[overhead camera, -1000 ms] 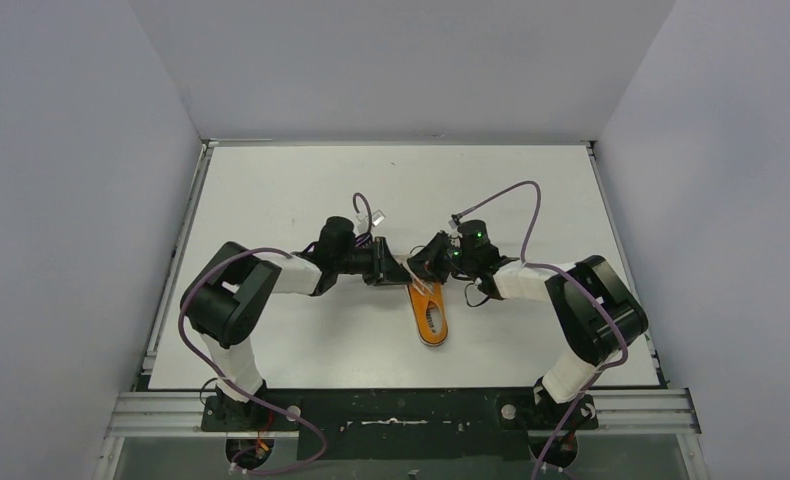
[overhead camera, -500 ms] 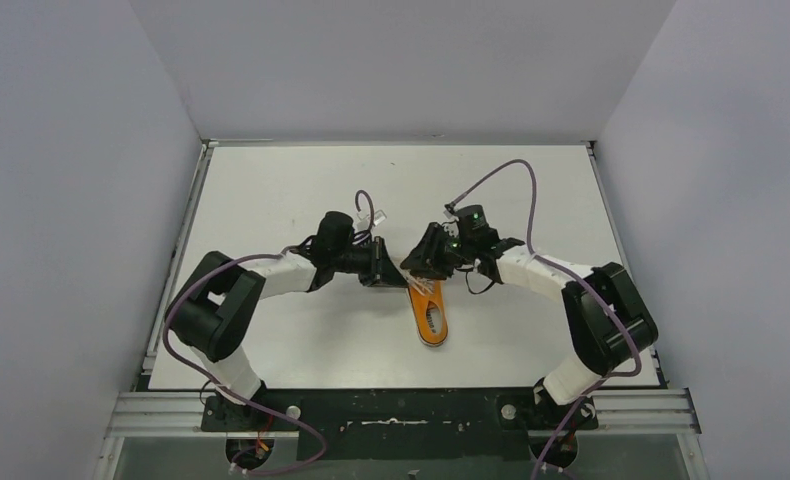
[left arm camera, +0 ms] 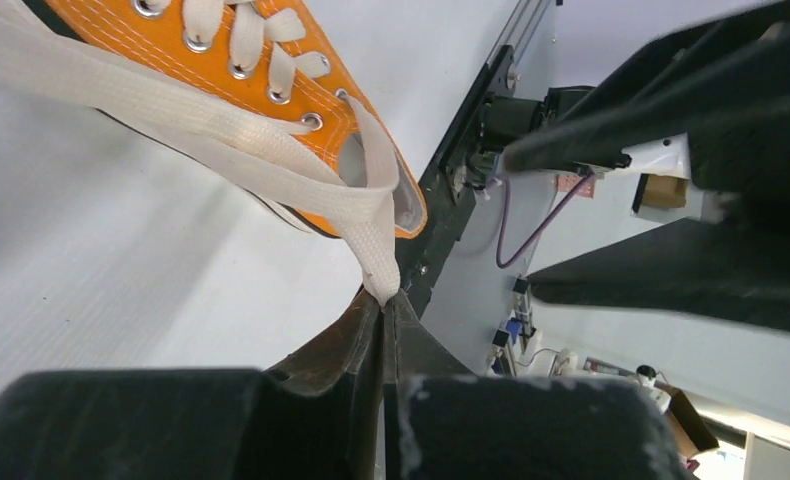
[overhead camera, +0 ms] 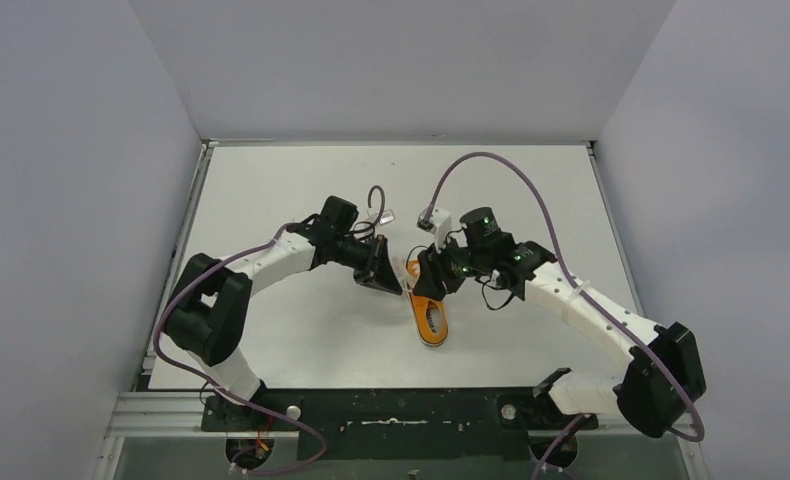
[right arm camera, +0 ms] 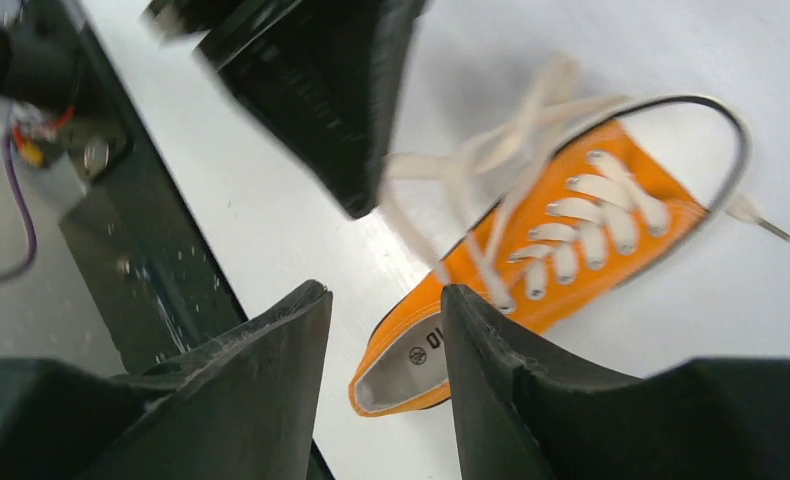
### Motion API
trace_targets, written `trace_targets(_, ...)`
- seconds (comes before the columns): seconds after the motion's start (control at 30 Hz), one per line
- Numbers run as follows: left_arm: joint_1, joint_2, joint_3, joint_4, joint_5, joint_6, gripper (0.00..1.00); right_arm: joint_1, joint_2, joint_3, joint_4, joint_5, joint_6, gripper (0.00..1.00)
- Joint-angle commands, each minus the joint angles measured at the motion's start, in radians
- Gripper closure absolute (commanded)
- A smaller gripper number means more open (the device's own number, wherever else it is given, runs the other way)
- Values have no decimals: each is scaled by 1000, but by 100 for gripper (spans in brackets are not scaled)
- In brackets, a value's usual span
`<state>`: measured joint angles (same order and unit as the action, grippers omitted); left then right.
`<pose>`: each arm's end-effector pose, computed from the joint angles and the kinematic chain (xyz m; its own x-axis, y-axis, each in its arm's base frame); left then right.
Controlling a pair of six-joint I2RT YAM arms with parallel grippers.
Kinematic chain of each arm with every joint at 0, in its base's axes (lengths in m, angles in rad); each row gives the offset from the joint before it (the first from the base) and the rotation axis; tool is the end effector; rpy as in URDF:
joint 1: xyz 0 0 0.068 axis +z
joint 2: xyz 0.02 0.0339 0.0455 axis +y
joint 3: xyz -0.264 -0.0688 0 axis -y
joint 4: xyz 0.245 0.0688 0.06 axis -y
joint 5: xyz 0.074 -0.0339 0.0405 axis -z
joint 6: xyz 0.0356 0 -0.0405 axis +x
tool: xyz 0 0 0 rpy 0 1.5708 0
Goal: Tie the shoes
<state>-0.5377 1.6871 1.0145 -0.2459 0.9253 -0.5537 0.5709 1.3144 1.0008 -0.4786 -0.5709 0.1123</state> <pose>0.2754 -0.1973 0.1942 -0.9616 0.2051 -0.1825 0.2574 0.4423 -0.8591 0.2232 0.1662 0.2764 -0.6820 -0.3259 -0.6547 -0.7020 0.5428 0.4610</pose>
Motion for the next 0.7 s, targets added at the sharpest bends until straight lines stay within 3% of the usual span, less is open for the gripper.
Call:
trace_targets(0.0, 10, -10, 73, -164, 81, 105, 100, 84, -85, -146, 173, -71, -274, 54)
trace_targets(0.13, 11, 5, 96, -211, 92, 137, 100, 92, -137, -264, 383, -63, -271, 52)
trace_targets(0.67, 5, 9, 100, -169, 131, 95, 100, 109, 44, -228, 527, -90, -212, 51)
